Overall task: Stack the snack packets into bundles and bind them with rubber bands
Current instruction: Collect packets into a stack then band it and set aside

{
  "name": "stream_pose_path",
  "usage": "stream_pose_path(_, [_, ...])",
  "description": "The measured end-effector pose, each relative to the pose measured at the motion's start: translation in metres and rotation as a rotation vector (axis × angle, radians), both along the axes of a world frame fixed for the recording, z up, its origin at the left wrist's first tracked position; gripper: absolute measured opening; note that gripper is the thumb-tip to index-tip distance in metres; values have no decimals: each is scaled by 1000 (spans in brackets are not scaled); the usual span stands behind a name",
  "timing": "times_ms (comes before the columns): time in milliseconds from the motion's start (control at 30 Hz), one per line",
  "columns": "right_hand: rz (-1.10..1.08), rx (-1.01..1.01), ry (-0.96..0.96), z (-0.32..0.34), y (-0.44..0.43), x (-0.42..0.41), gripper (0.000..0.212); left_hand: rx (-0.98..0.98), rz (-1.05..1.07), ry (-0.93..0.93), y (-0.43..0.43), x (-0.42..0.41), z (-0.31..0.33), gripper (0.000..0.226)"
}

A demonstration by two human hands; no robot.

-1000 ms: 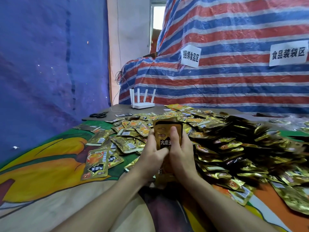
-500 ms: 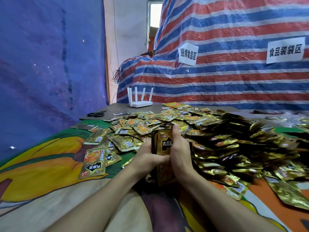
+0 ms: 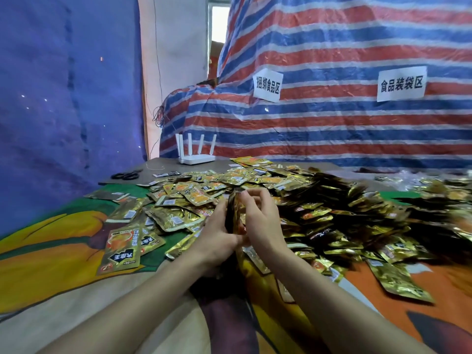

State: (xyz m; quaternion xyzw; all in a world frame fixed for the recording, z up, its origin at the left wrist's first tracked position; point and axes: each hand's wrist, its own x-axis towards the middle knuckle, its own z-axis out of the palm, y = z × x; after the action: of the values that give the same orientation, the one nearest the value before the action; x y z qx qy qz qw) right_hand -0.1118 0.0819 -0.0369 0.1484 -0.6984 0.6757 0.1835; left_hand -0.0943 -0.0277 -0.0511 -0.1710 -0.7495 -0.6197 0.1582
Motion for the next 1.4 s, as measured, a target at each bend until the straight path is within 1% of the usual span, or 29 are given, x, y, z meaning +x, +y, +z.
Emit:
stream_pose_path(33, [-13, 12, 12, 3, 6, 3, 7, -50, -3, 14, 3, 0, 3, 72])
stream_pose_path(100, [-3, 28, 34, 7, 19, 9, 7, -87, 26, 24, 9, -1, 7, 62])
stream_pose_path(167, [-7, 69, 52, 10, 34, 17, 11, -46, 80, 17, 16, -1, 7, 47])
stream_pose_path(333, [-58, 248, 46, 23, 77, 35, 6, 87, 65, -1, 33, 3, -16, 37])
stream_pose_path(367, [-88, 301, 63, 26, 89, 38, 7, 88, 56, 10, 33, 5, -19, 33])
stream_pose_path(400, [-140, 373, 93, 30, 104, 42, 7, 54, 49, 16, 32, 6, -20, 34])
stream_pose_path(467, [-295, 570, 153, 36, 137, 48, 6, -38, 38, 19, 31, 6, -21, 39])
stream_pose_path(500, [-390, 685, 149, 39, 155, 50, 5, -58, 40, 17, 30, 5, -22, 38])
stream_pose_path(533, [-487, 808, 114, 41, 174, 51, 5, -71, 53, 13, 29, 3, -23, 36])
stream_pose_path(567, [-578, 939, 39, 44, 193, 52, 6, -84, 69, 6, 29, 1, -24, 34])
stream_pose_path(633, [-716, 1185, -174, 47, 230, 54, 4, -103, 89, -6, 29, 0, -24, 33])
stream_pose_path(667, [-752, 1285, -266, 47, 247, 56, 1, -109, 91, -8, 29, 0, -24, 32])
stream_pose_path(733, [-789, 1434, -391, 39, 274, 59, 12, -111, 89, -8, 28, -1, -25, 32])
stream_pose_path(800, [-800, 1545, -485, 28, 294, 63, 16, -89, 75, -16, 28, 0, -24, 33])
stream_pose_path(867, [-784, 1589, -561, 18, 305, 65, 19, -58, 60, -18, 29, 2, -23, 34])
stream_pose_path(967, [-792, 1562, -601, 17, 310, 67, 21, 7, 10, -57, 30, 8, -18, 44])
stream_pose_path(1033, [-821, 1541, -585, 19, 309, 66, 21, 10, 6, -57, 31, 11, -16, 47])
stream_pose_path(1200, [-923, 1521, -493, 27, 306, 66, 27, 6, 10, -63, 31, 13, -15, 46])
stream_pose_path(1400, [-924, 1570, -496, 39, 308, 66, 23, 37, -4, -74, 30, 14, -14, 43])
